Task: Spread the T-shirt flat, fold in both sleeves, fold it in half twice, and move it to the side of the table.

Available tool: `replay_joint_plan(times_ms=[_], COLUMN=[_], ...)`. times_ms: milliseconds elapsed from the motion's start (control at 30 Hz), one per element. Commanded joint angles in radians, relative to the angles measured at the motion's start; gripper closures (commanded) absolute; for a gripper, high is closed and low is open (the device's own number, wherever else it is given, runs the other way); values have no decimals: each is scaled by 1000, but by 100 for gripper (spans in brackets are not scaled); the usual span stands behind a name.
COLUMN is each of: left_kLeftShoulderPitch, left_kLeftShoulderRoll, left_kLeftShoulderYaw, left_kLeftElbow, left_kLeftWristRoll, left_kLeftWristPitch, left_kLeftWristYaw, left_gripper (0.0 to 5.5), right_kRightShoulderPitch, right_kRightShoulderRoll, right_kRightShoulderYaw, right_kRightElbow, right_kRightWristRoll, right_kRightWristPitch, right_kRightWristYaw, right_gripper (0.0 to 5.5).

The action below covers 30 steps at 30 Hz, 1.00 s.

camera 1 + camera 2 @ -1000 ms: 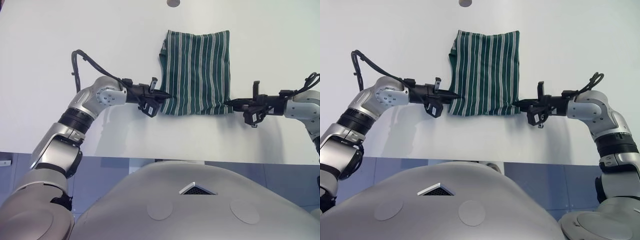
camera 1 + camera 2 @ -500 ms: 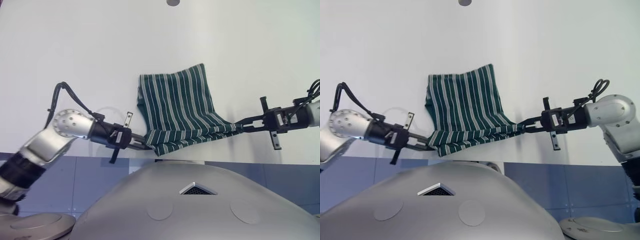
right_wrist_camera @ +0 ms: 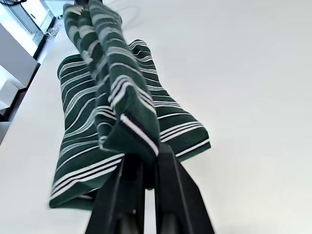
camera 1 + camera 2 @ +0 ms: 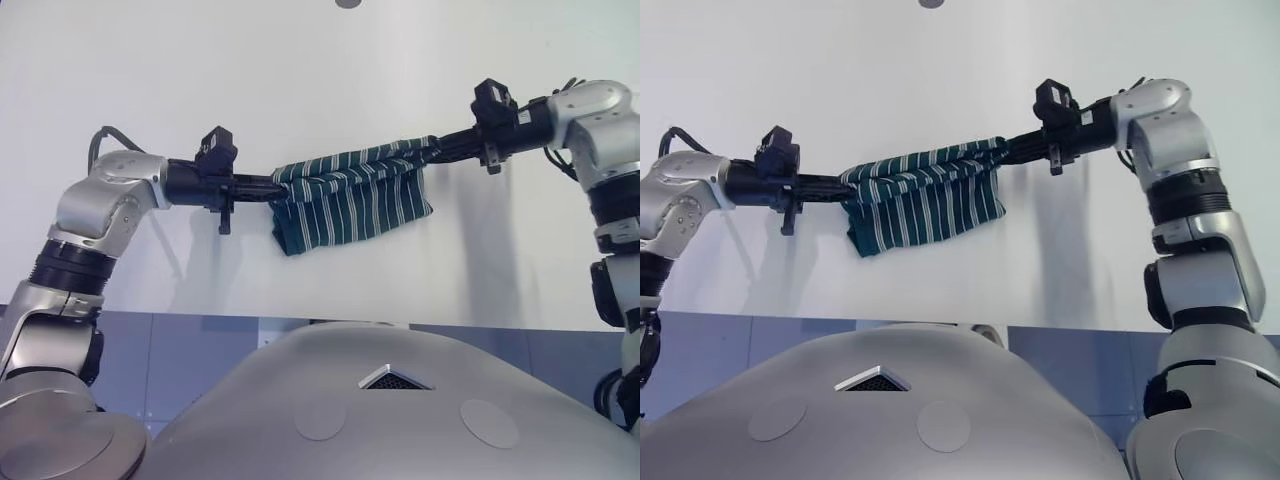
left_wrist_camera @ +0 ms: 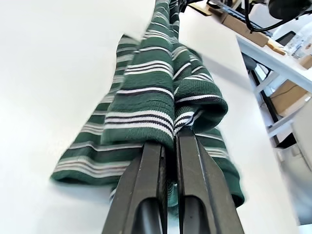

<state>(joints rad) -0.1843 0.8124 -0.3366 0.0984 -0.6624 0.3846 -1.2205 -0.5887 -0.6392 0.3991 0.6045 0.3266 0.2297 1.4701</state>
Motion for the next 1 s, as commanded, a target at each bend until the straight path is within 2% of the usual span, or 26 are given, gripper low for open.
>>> replay_joint_plan(times_ms=[33,133,267,367,467,533,667,800,867,933,1000], left_kLeftShoulderPitch=[-13,-10,-16,-25,-14,-29,-116,-132,-150,-160,-148], left_kLeftShoulderRoll=[-71,-118,-162,-211,-285,-332,-364,-288,-292,-245,-203], left_kLeftShoulderYaw=[20,83,214,246,154,63,-79,-206,-74,158,286], left_kLeftElbow=[82,130,161,61,-101,-85,207,421,583,780,867], left_kLeftWristRoll=[94,105,93,91,114,178,416,655,626,504,441], left_kLeftWristPitch=[-6,23,40,15,-18,-54,-23,-105,-116,-145,-197], left_kLeftWristYaw=[48,104,197,214,173,144,229,299,479,709,821], left_gripper=[508,449,373,325,321,321,321,321,321,321,321], right_kRightShoulderPitch=[-38,-58,-14,54,156,229,295,308,310,307,321], right_kRightShoulderRoll=[85,111,78,72,98,116,135,129,125,134,148], right_kRightShoulderYaw=[-58,-138,-232,-304,-352,-360,-398,-429,-455,-493,-524], right_kRightElbow=[108,165,188,160,79,12,-84,-109,-107,-79,-66], right_kRightWristRoll=[-51,-57,-91,-92,-71,-69,-46,-43,-38,-30,-27], right_kRightWristPitch=[-39,-60,-101,-126,-104,-88,-38,-10,-10,-24,-43], right_kRightWristYaw=[-102,-186,-313,-405,-453,-475,-525,-550,-570,-606,-646], right_gripper=[459,395,310,258,253,253,253,253,253,253,253])
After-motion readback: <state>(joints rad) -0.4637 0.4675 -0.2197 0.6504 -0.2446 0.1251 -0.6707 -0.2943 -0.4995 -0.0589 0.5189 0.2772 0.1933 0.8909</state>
